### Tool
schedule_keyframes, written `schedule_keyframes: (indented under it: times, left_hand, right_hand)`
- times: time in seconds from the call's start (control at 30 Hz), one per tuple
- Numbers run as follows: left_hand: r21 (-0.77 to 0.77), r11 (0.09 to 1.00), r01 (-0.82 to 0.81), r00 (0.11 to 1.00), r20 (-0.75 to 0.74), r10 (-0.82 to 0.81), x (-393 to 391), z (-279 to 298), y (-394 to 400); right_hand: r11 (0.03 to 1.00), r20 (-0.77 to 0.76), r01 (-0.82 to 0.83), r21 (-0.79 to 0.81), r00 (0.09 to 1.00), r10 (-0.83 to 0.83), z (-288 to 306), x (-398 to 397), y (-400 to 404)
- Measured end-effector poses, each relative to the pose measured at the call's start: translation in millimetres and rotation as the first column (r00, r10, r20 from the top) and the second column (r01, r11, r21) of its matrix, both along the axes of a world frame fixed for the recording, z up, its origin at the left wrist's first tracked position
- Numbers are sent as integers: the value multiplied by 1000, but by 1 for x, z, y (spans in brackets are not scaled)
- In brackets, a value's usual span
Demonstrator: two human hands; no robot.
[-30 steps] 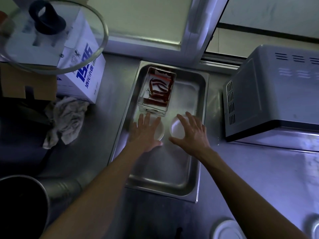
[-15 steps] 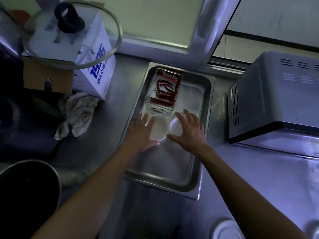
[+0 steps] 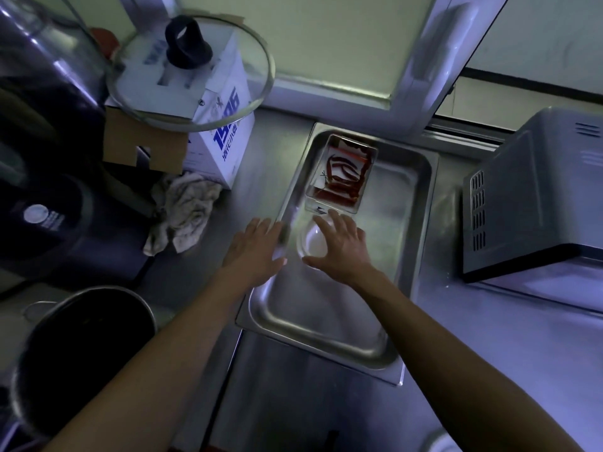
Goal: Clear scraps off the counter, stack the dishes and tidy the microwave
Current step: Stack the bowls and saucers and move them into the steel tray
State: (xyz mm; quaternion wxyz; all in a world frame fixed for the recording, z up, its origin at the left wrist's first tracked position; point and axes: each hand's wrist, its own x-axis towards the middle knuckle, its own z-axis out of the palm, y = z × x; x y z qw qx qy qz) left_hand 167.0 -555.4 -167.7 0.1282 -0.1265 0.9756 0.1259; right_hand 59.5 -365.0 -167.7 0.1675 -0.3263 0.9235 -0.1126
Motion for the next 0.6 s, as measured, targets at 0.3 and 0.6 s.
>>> schedule_keyframes:
  times: [0.3, 0.6]
  left_hand:
    - [6, 998, 63, 998, 6, -63, -10, -2, 0]
    - [32, 998, 59, 998, -18, -58, -12, -6, -4]
  right_hand:
    - [994, 48, -54, 93, 998, 50, -26, 2, -10]
    - [998, -28, -38, 49, 999, 39, -34, -3, -14]
